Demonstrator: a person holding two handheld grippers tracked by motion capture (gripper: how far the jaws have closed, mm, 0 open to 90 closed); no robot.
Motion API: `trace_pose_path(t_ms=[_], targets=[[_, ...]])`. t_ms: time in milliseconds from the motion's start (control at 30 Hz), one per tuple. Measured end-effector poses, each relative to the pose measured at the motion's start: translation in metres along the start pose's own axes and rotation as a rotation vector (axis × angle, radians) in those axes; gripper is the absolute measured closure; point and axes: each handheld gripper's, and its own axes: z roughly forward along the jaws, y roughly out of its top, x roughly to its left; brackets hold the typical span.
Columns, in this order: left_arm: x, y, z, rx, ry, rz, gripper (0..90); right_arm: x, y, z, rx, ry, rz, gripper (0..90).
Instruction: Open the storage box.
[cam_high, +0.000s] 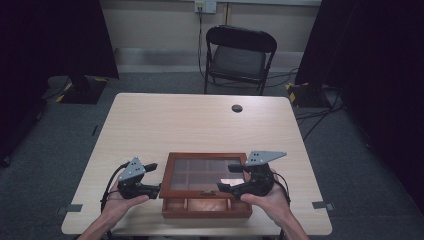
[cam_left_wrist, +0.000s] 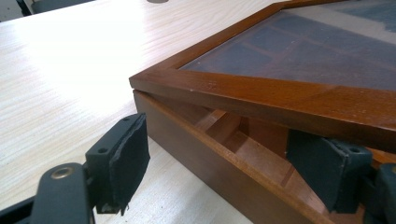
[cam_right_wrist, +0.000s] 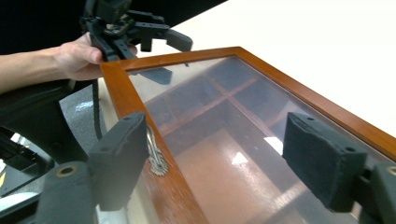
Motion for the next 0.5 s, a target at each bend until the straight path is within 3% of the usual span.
trace_pose_path(t_ms=[100,233,500], targets=[[0.0002,0.0006,-0.0001,-0.003,0.001,0.000,20.6,-0.0022,-0.0018,-0.0006,0.007,-0.003,0.021,14.9],[0.0004,0.0021,-0.0007,-0.008,0.002,-0.005,20.8,-0.0045,-0.0011,0.0018,0.037,-0.019,0.079,14.7],[0.0022,0.0082,-0.0030,-0.030,0.009,-0.014,20.8,-0.0052,-0.0052,-0.0028,0.011,-0.018,0.055,14.5]])
